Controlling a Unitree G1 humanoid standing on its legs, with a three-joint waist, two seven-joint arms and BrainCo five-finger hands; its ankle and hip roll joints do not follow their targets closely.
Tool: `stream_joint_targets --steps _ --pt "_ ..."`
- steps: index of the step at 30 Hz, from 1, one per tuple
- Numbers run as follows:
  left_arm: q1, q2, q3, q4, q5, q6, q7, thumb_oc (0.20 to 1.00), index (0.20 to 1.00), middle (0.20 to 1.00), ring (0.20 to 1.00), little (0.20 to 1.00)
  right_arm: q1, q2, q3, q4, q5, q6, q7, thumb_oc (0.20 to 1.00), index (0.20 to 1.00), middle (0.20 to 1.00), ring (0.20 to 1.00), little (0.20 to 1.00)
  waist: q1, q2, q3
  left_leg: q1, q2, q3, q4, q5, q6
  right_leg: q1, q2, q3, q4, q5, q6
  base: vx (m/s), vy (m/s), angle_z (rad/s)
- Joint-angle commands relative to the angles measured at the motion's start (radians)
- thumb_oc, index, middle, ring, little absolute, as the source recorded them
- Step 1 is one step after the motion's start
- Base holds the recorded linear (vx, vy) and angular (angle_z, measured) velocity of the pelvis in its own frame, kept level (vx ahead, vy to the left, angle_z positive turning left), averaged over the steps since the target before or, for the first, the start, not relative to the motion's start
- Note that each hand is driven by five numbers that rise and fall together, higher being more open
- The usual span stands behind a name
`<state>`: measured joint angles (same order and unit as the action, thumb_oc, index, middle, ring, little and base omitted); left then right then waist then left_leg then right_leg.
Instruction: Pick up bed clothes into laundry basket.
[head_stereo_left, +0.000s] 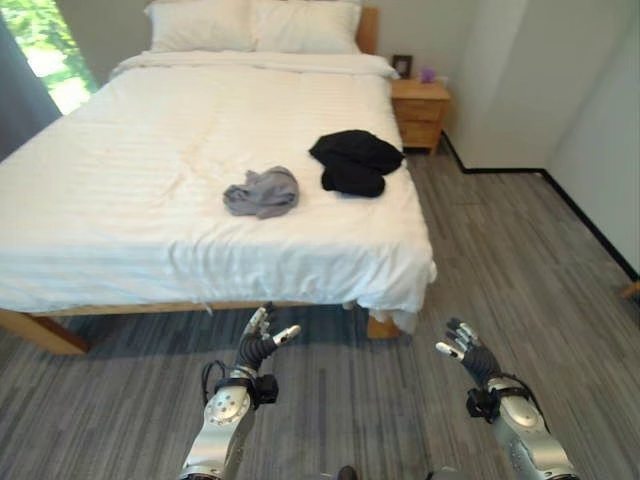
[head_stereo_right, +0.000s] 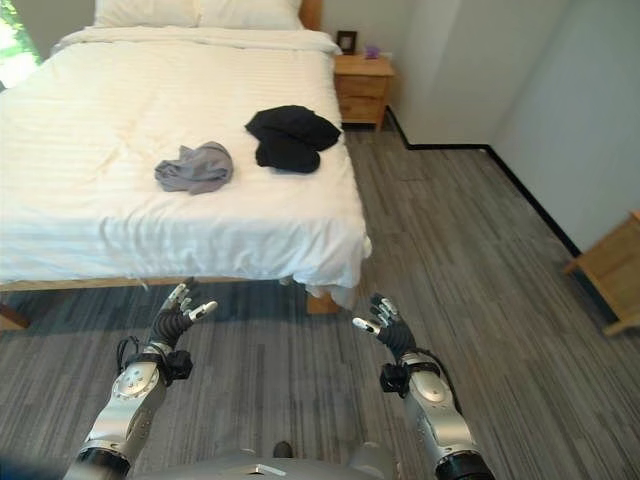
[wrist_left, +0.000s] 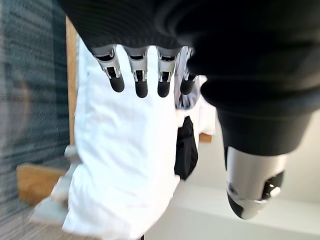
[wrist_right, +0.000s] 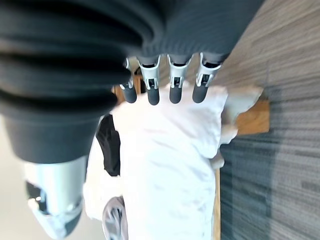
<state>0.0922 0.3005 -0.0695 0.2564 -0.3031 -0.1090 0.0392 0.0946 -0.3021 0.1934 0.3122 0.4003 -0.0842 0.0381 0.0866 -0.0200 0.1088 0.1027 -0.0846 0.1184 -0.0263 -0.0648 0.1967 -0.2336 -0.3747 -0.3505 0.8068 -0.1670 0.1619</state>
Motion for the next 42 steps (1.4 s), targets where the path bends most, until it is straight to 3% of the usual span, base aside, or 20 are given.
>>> stream_joint_targets --steps 1,3,4,5,6,10,12,15,16,17,18,20,24,28,32,33,35,37,40,42 --pt "0.027 0.071 0.001 -0.072 -0.008 -0.042 -0.004 1.000 1.000 1.000 1.000 1.000 -0.077 -0.015 -0.068 -0.051 0.006 -0.030 0.014 1.000 1.000 1.000 1.000 1.000 0.013 -0.040 0.042 0.006 0.033 -0.005 -0.048 0.064 -0.136 0.135 0.051 -0.007 -0.437 0.374 0.016 0.60 -0.268 0.83" --pt "0.040 0.073 0.001 -0.065 0.001 -0.043 -0.012 1.000 1.000 1.000 1.000 1.000 -0.079 -0.017 -0.078 -0.048 0.009 -0.029 0.014 1.000 1.000 1.000 1.000 1.000 0.012 -0.058 0.042 0.042 0.038 -0.036 -0.060 0.037 -0.159 0.113 0.087 0.040 -0.621 0.387 0.031 0.53 -0.270 0.95" --pt "0.048 0.075 0.007 -0.057 0.010 -0.045 -0.016 1.000 1.000 1.000 1.000 1.000 -0.079 -0.022 -0.086 -0.055 0.004 -0.032 0.008 1.000 1.000 1.000 1.000 1.000 0.000 -0.071 0.041 0.074 0.046 -0.075 -0.061 0.018 -0.179 0.082 0.129 0.117 -0.751 0.422 0.052 0.51 -0.228 0.84" --pt "0.048 0.075 0.007 -0.058 0.010 -0.045 -0.016 1.000 1.000 1.000 1.000 1.000 -0.079 -0.022 -0.086 -0.055 0.004 -0.032 0.008 1.000 1.000 1.000 1.000 1.000 0.001 -0.069 0.041 0.077 0.049 -0.074 -0.061 0.015 -0.179 0.086 0.133 0.117 -0.755 0.423 0.052 0.67 -0.279 0.89" --pt "0.036 0.083 0.011 -0.053 0.025 -0.048 -0.019 1.000 1.000 1.000 1.000 1.000 -0.071 -0.031 -0.118 -0.064 -0.002 -0.040 -0.002 1.000 1.000 1.000 1.000 1.000 -0.023 -0.081 0.039 0.095 0.058 -0.117 -0.061 -0.007 -0.195 0.048 0.160 0.216 -0.848 0.448 0.075 0.35 -0.140 0.60" --pt "0.039 0.084 0.012 -0.059 0.033 -0.051 -0.026 1.000 1.000 1.000 1.000 1.000 -0.053 -0.047 -0.153 -0.075 -0.018 -0.045 -0.006 1.000 1.000 1.000 1.000 1.000 -0.033 -0.078 0.036 0.126 0.082 -0.151 -0.061 -0.032 -0.212 0.044 0.176 0.239 -0.861 0.460 0.086 0.36 -0.164 0.96" --pt "0.032 0.070 0.012 -0.048 0.023 -0.056 -0.034 1.000 1.000 1.000 1.000 1.000 -0.054 -0.078 -0.208 -0.049 -0.023 -0.061 -0.014 1.000 1.000 1.000 1.000 1.000 -0.040 -0.076 0.009 0.152 0.132 -0.205 -0.040 -0.028 -0.233 0.073 0.195 0.239 -0.833 0.403 0.058 0.45 -0.301 0.24" --pt "0.020 0.062 0.008 -0.035 -0.013 -0.059 -0.025 1.000 1.000 1.000 1.000 1.000 -0.091 -0.124 -0.218 -0.026 -0.016 -0.068 -0.034 1.000 1.000 1.000 1.000 1.000 -0.025 -0.072 0.034 0.041 0.161 -0.227 0.238 0.079 -0.281 0.112 0.215 0.206 -0.786 0.355 -0.002 0.25 -0.308 0.36" --pt "0.005 0.059 0.008 -0.041 -0.028 -0.057 -0.019 1.000 1.000 1.000 1.000 1.000 -0.116 -0.150 -0.229 -0.030 0.006 -0.080 -0.036 1.000 1.000 1.000 1.000 1.000 -0.016 -0.089 0.066 -0.092 0.161 -0.218 0.485 0.137 -0.291 0.142 0.204 0.177 -0.792 0.352 -0.027 0.10 -0.395 0.50" --pt "0.002 0.060 0.005 -0.042 -0.047 -0.056 -0.026 1.000 1.000 1.000 1.000 1.000 -0.128 -0.170 -0.228 -0.038 0.014 -0.083 -0.046 1.000 1.000 1.000 1.000 1.000 0.005 -0.112 0.088 -0.158 0.142 -0.198 0.583 0.147 -0.273 0.170 0.203 0.165 -0.803 0.338 -0.050 0.11 -0.446 0.88" --pt "0.005 0.064 0.008 -0.050 -0.063 -0.055 -0.030 1.000 1.000 1.000 1.000 1.000 -0.148 -0.199 -0.232 -0.035 0.021 -0.086 -0.047 1.000 1.000 1.000 1.000 1.000 0.018 -0.114 0.100 -0.198 0.168 -0.165 0.627 0.138 -0.254 0.208 0.222 0.131 -0.822 0.314 -0.064 0.17 -0.362 0.70" --pt "0.010 0.065 0.007 -0.059 -0.076 -0.047 -0.034 1.000 1.000 1.000 1.000 1.000 -0.154 -0.221 -0.256 -0.040 0.036 -0.083 -0.068 1.000 1.000 1.000 1.000 1.000 0.035 -0.116 0.110 -0.273 0.194 -0.109 0.599 0.151 -0.258 0.256 0.231 0.102 -0.848 0.285 -0.069 0.21 -0.231 0.29" --pt "0.035 0.084 -0.017 -0.070 -0.069 -0.038 -0.070 1.000 1.000 1.000 1.000 1.000 -0.143 -0.287 -0.286 -0.053 -0.007 -0.070 -0.066 1.000 1.000 1.000 1.000 1.000 0.042 -0.106 0.084 -0.320 0.222 -0.019 0.307 0.156 -0.276 0.314 0.234 0.043 -0.881 0.244 -0.057 0.27 -0.034 0.56" --pt "0.060 0.120 -0.044 -0.093 -0.052 -0.036 -0.111 1.000 1.000 1.000 1.000 1.000 -0.227 -0.407 -0.257 -0.019 -0.152 -0.034 -0.076 1.000 1.000 1.000 1.000 1.000 0.062 -0.085 0.053 -0.321 0.168 0.014 0.078 0.233 -0.284 0.354 0.263 0.025 -0.894 0.217 -0.049 0.27 0.067 0.38" --pt "0.088 0.135 -0.081 -0.103 -0.070 -0.033 -0.150 1.000 1.000 1.000 1.000 1.000 -0.372 -0.472 -0.175 0.076 -0.238 -0.016 -0.082 1.000 1.000 1.000 1.000 1.000 0.072 -0.085 0.030 -0.264 0.135 0.028 0.036 0.205 -0.262 0.379 0.251 0.021 -0.882 0.201 -0.028 0.21 0.110 -0.06" --pt "0.087 0.134 -0.079 -0.103 -0.070 -0.033 -0.150 1.000 1.000 1.000 1.000 1.000 -0.376 -0.473 -0.173 0.079 -0.238 -0.018 -0.082 1.000 1.000 1.000 1.000 1.000 0.071 -0.084 0.030 -0.267 0.135 0.028 0.035 0.209 -0.261 0.376 0.251 0.021 -0.882 0.204 -0.028 0.31 0.269 0.11" --pt "0.083 0.167 -0.136 -0.138 -0.078 -0.031 -0.163 1.000 1.000 1.000 1.000 1.000 -0.541 -0.504 -0.101 0.253 -0.256 -0.002 -0.119 1.000 1.000 1.000 1.000 1.000 0.079 -0.088 0.026 -0.206 0.106 0.065 -0.016 0.172 -0.219 0.316 0.185 0.027 -0.695 0.249 0.012 0.25 0.276 0.02" --pt "0.059 0.207 -0.172 -0.151 -0.090 -0.037 -0.154 1.000 1.000 1.000 1.000 1.000 -0.759 -0.559 0.038 0.453 -0.296 0.026 -0.117 1.000 1.000 1.000 1.000 1.000 0.067 -0.076 0.061 -0.157 0.104 0.052 -0.051 0.165 -0.207 0.193 0.174 0.105 -0.573 0.301 0.020 0.15 0.190 -0.09" --pt "0.056 0.208 -0.171 -0.159 -0.103 -0.038 -0.154 1.000 1.000 1.000 1.000 1.000 -0.848 -0.578 0.090 0.517 -0.314 0.034 -0.120 1.000 1.000 1.000 1.000 1.000 0.060 -0.070 0.069 -0.150 0.111 0.050 -0.060 0.164 -0.212 0.161 0.180 0.123 -0.611 0.310 0.012 0.10 0.024 0.14" --pt "0.046 0.217 -0.195 -0.169 -0.121 -0.035 -0.151 1.000 1.000 1.000 1.000 1.000 -1.028 -0.591 0.192 0.700 -0.335 0.048 -0.124 1.000 1.000 1.000 1.000 1.000 0.058 -0.076 0.102 -0.141 0.121 0.023 -0.061 0.153 -0.225 0.112 0.182 0.135 -0.731 0.342 0.018 0.15 -0.082 -0.01"
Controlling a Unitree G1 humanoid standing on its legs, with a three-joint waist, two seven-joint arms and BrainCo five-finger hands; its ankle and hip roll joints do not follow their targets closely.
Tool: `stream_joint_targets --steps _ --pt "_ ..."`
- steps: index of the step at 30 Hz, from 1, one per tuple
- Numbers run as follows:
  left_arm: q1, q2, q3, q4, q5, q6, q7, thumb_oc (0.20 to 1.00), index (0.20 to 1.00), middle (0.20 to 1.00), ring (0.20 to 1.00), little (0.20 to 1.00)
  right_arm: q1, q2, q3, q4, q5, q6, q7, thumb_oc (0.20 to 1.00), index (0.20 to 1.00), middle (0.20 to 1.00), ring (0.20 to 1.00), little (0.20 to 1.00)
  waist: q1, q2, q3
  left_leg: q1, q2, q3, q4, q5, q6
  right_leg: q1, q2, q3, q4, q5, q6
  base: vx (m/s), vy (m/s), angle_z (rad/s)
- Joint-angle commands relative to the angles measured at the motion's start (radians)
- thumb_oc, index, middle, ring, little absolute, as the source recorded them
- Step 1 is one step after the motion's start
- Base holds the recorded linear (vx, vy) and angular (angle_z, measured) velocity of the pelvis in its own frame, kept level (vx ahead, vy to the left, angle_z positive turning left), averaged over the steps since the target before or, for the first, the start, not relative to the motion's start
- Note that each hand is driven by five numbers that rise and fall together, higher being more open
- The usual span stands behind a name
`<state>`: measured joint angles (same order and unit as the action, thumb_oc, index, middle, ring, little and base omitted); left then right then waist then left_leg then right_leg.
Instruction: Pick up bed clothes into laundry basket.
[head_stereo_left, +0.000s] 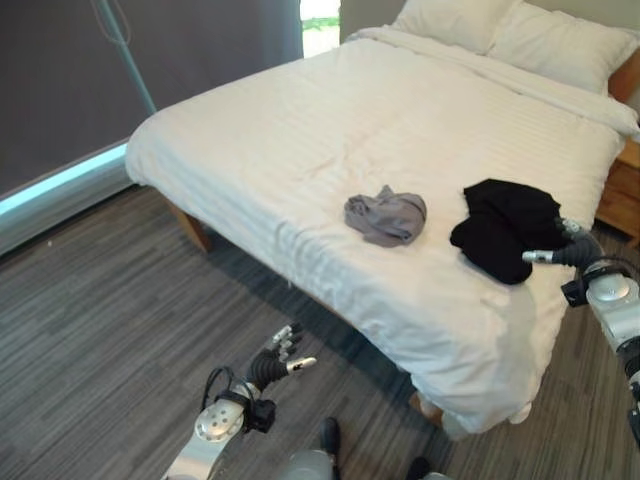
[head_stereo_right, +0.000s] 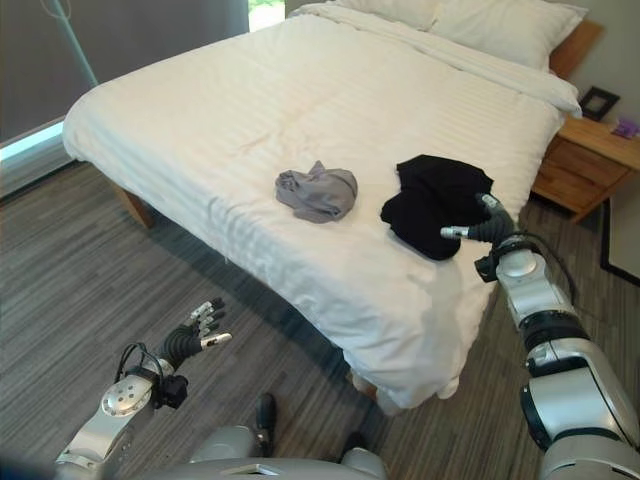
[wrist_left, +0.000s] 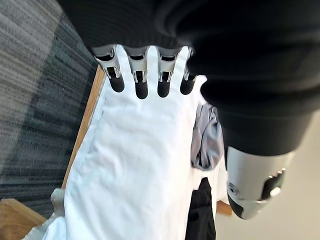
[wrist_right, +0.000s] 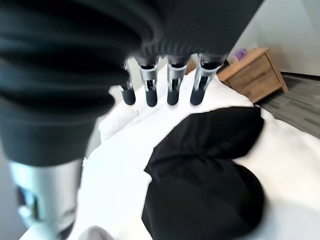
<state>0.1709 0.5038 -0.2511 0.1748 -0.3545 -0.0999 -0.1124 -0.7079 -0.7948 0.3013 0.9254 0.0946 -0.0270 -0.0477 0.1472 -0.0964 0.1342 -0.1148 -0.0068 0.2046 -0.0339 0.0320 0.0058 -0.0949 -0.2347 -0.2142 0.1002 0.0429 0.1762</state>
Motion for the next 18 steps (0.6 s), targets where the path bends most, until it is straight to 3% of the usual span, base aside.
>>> stream_joint_targets --steps 1,5,9,18 --pt "-0.038 0.022 -0.024 -0.089 -0.070 -0.041 0.001 1.000 1.000 1.000 1.000 1.000 -0.263 -0.115 0.107 0.136 -0.047 -0.001 -0.044 1.000 1.000 1.000 1.000 1.000 -0.003 -0.012 0.083 0.079 0.041 -0.078 -0.053 0.049 -0.036 -0.033 0.052 0.020 -0.069 0.127 0.005 0.18 -0.075 -0.15" --pt "-0.004 0.022 -0.027 -0.101 -0.061 -0.035 -0.010 1.000 1.000 1.000 1.000 1.000 -0.348 -0.129 0.163 0.255 -0.087 0.005 -0.038 1.000 1.000 1.000 1.000 1.000 0.021 -0.033 0.073 0.072 0.030 -0.094 -0.053 0.035 -0.040 0.019 0.052 -0.027 -0.153 0.142 0.018 0.12 -0.071 0.37" --pt "0.003 0.031 -0.048 -0.114 -0.085 -0.039 -0.010 1.000 1.000 1.000 1.000 1.000 -0.475 -0.151 0.223 0.367 -0.090 0.003 -0.069 1.000 1.000 1.000 1.000 1.000 0.029 -0.002 0.094 -0.002 0.029 -0.138 -0.053 0.061 -0.053 -0.007 0.070 -0.061 -0.181 0.130 0.000 0.00 -0.050 0.29" --pt "-0.048 0.050 -0.086 -0.162 -0.117 -0.045 0.025 1.000 1.000 1.000 1.000 1.000 -0.654 -0.185 0.297 0.409 -0.055 -0.003 -0.139 1.000 1.000 1.000 1.000 1.000 0.054 0.036 0.163 -0.169 0.033 -0.201 -0.053 0.107 -0.082 -0.135 0.088 -0.091 -0.187 0.129 -0.008 -0.03 -0.053 0.20"
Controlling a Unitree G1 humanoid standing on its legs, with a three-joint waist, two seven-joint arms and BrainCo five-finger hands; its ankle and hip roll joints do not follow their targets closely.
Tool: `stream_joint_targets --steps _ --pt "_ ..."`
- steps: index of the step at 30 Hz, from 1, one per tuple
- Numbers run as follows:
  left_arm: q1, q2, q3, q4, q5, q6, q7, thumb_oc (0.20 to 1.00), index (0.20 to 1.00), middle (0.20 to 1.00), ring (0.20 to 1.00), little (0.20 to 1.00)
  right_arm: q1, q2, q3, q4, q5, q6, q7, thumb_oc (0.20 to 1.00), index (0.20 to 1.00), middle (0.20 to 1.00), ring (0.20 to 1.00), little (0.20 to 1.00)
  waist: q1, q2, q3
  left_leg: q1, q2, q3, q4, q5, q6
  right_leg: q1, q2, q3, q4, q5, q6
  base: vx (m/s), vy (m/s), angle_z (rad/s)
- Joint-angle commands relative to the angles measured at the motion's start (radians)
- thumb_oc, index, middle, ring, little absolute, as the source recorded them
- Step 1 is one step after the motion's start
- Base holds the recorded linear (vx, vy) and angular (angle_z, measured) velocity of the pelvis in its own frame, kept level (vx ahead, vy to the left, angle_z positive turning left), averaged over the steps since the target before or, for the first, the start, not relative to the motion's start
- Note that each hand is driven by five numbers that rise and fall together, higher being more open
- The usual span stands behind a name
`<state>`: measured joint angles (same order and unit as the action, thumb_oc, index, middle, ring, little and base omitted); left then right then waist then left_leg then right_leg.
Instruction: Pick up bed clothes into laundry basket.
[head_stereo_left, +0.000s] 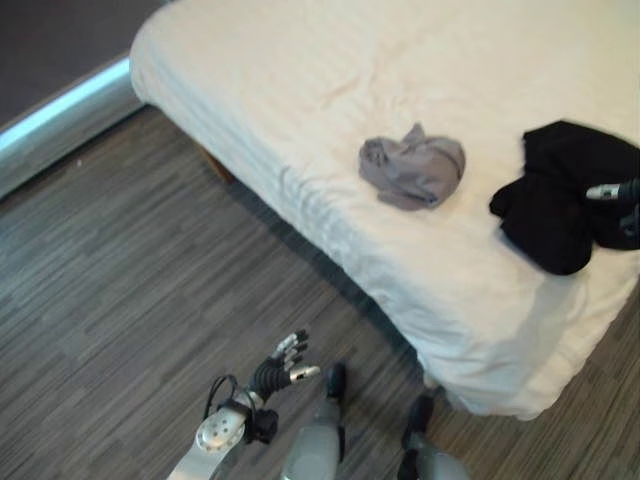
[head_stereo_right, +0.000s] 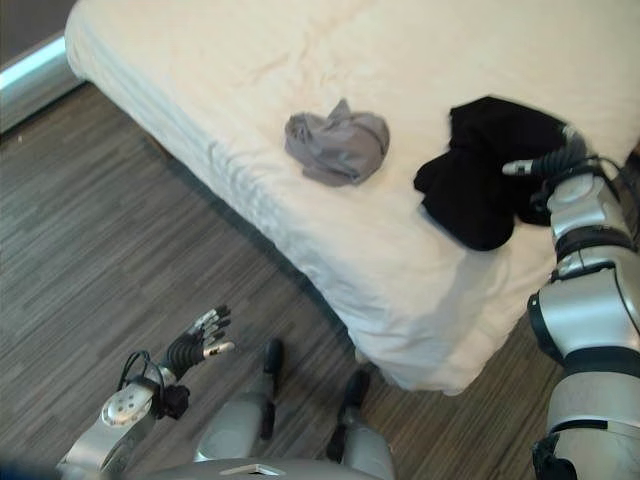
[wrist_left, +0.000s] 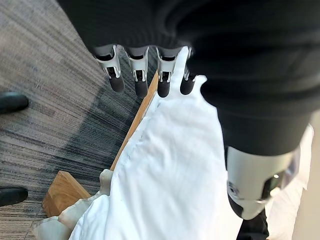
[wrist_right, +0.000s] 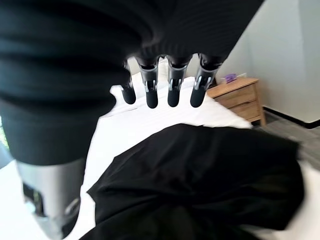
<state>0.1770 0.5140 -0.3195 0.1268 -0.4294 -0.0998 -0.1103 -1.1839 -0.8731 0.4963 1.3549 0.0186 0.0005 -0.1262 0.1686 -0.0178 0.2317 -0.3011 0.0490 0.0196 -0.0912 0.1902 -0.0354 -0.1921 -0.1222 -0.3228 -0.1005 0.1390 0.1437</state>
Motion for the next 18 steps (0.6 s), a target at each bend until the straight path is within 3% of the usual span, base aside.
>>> stream_joint_targets --steps 1,6,12,18 --pt "-0.059 0.037 -0.025 -0.122 -0.045 -0.045 0.029 1.000 1.000 1.000 1.000 1.000 -0.191 -0.106 0.112 -0.020 0.020 -0.032 -0.063 1.000 1.000 1.000 1.000 1.000 0.037 -0.040 0.076 0.004 -0.021 -0.017 0.004 -0.048 -0.044 -0.048 -0.023 0.016 0.013 0.033 0.025 -0.02 -0.027 0.22" --pt "-0.108 0.016 -0.053 -0.120 -0.037 -0.049 0.054 1.000 1.000 1.000 1.000 1.000 -0.220 -0.096 0.162 -0.025 0.006 -0.036 -0.067 1.000 1.000 1.000 1.000 1.000 0.039 -0.029 0.119 -0.059 -0.016 -0.026 0.004 -0.031 -0.056 -0.106 -0.011 0.026 0.013 0.040 0.023 -0.01 -0.014 0.04" --pt "-0.169 -0.024 -0.058 -0.121 -0.012 -0.053 0.104 1.000 1.000 1.000 1.000 1.000 -0.188 -0.059 0.159 0.065 -0.070 0.006 -0.058 1.000 1.000 1.000 1.000 1.000 0.032 -0.001 0.186 -0.127 -0.016 -0.034 0.004 -0.015 -0.069 -0.170 0.001 0.036 0.013 0.049 0.017 -0.02 -0.020 0.07" --pt "-0.207 -0.040 -0.063 -0.099 0.000 -0.048 0.116 1.000 1.000 1.000 1.000 1.000 -0.077 -0.092 0.092 0.114 -0.121 0.034 -0.049 1.000 1.000 1.000 1.000 1.000 0.011 0.017 0.209 -0.137 -0.025 -0.038 0.004 -0.011 -0.068 -0.185 0.004 0.055 0.013 0.045 0.013 0.00 0.010 0.03"
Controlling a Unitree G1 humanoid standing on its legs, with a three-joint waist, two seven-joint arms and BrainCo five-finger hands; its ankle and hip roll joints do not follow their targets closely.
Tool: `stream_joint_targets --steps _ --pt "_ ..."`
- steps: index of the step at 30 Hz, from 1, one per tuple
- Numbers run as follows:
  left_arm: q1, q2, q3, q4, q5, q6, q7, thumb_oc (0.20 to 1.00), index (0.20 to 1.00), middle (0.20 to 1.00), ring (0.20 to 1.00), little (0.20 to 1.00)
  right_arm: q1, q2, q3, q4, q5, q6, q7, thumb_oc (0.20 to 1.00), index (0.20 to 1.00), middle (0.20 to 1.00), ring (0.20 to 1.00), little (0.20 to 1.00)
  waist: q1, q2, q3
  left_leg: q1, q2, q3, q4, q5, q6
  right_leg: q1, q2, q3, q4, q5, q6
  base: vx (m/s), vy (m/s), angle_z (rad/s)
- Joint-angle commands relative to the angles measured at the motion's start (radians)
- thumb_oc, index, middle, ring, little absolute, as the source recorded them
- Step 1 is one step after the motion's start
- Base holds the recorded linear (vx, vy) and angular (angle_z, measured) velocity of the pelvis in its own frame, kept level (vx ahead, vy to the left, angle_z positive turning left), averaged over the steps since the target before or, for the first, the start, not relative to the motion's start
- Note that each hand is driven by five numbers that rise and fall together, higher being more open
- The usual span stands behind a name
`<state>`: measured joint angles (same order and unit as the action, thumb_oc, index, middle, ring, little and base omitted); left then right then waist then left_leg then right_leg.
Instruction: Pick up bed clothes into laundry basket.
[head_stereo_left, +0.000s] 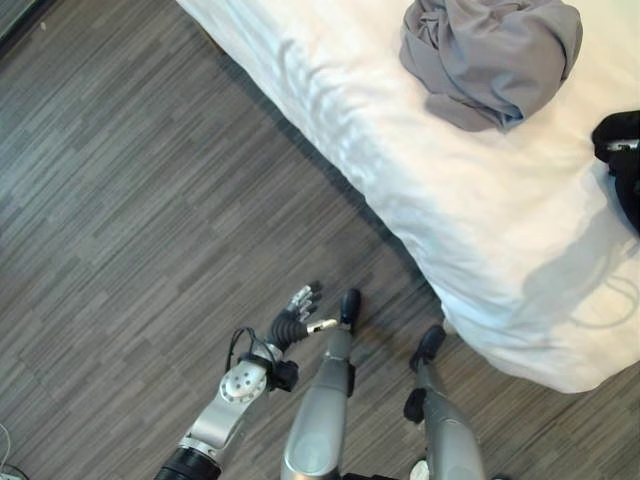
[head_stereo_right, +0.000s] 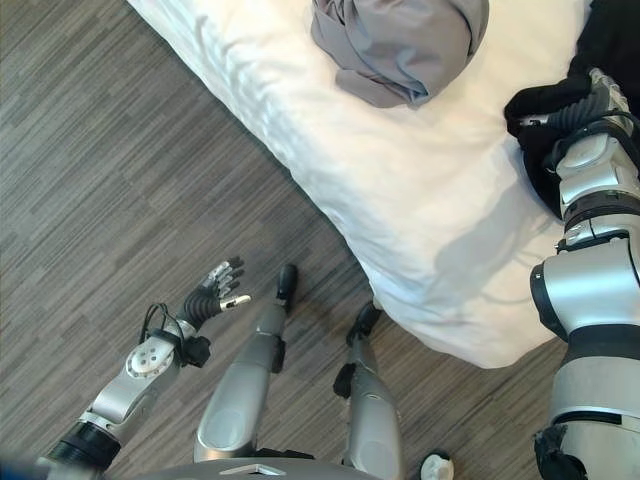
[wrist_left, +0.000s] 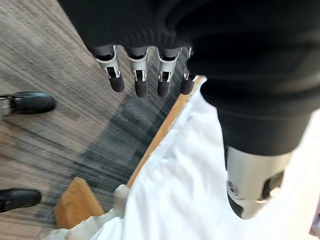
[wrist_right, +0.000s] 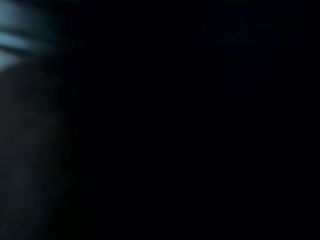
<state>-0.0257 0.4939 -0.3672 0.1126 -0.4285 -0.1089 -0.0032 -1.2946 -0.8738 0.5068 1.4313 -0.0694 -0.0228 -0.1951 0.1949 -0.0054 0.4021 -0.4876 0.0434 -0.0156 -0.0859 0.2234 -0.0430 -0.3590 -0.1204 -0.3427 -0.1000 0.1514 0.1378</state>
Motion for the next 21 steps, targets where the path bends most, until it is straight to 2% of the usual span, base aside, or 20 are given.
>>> stream_joint_targets --steps 1,3,4,8,9,15,21 --pt "-0.023 -0.026 -0.015 -0.076 -0.002 -0.039 0.011 1.000 1.000 1.000 1.000 1.000 0.085 -0.097 0.051 0.040 -0.032 0.059 0.026 1.000 1.000 1.000 1.000 1.000 -0.026 0.003 0.043 0.049 -0.020 -0.003 -0.001 -0.044 -0.060 -0.019 0.003 0.077 0.013 0.032 0.017 0.00 0.000 0.00" --pt "-0.031 -0.031 -0.016 -0.070 -0.001 -0.039 0.014 1.000 1.000 1.000 1.000 1.000 0.131 -0.096 0.024 0.037 -0.027 0.059 0.026 1.000 1.000 1.000 1.000 1.000 -0.029 0.001 0.044 0.051 -0.021 -0.003 -0.001 -0.044 -0.060 -0.018 0.003 0.080 0.013 0.032 0.017 0.00 0.000 0.00" --pt "-0.044 -0.039 -0.017 -0.064 0.008 -0.035 0.016 1.000 1.000 1.000 1.000 1.000 0.225 -0.080 -0.020 0.033 -0.024 0.054 0.036 0.200 0.200 0.200 0.200 0.200 -0.038 0.000 0.050 0.056 -0.021 0.000 -0.001 -0.046 -0.058 -0.014 0.003 0.081 0.013 0.032 0.017 0.00 0.000 0.00" --pt "-0.059 -0.046 0.007 -0.055 0.023 -0.035 0.026 1.000 1.000 1.000 1.000 1.000 0.427 -0.005 -0.134 0.000 0.036 0.040 0.050 0.200 0.200 0.200 0.200 0.200 -0.064 -0.010 0.056 0.060 -0.023 0.002 -0.001 -0.044 -0.056 -0.014 0.003 0.087 0.013 0.034 0.014 0.00 0.000 0.00" --pt "-0.060 -0.055 0.027 -0.050 0.031 -0.037 0.037 1.000 1.000 1.000 1.000 1.000 0.540 0.068 -0.162 -0.034 0.051 0.027 0.051 0.200 0.200 0.200 0.200 0.200 -0.080 -0.012 0.060 0.070 -0.021 0.003 -0.001 -0.051 -0.055 -0.007 0.004 0.092 0.013 0.030 0.013 0.00 0.000 0.00" --pt "-0.067 -0.032 0.094 -0.061 0.071 -0.036 0.064 1.000 1.000 1.000 1.000 1.000 0.803 0.255 -0.227 -0.174 0.085 0.003 0.061 0.200 0.200 0.200 0.200 0.200 -0.122 -0.023 0.055 0.098 -0.017 0.018 -0.001 -0.059 -0.052 0.010 0.010 0.111 0.013 0.024 0.008 0.01 0.001 -0.05" --pt "-0.192 0.022 0.121 -0.074 0.136 -0.035 0.088 1.000 1.000 1.000 1.000 1.000 0.990 0.338 -0.301 -0.343 0.128 -0.011 0.067 0.200 0.200 0.200 0.200 0.200 -0.170 -0.024 0.021 0.129 -0.016 0.026 -0.001 -0.064 -0.052 0.034 0.006 0.121 0.013 0.016 0.005 0.02 -0.019 -0.12"
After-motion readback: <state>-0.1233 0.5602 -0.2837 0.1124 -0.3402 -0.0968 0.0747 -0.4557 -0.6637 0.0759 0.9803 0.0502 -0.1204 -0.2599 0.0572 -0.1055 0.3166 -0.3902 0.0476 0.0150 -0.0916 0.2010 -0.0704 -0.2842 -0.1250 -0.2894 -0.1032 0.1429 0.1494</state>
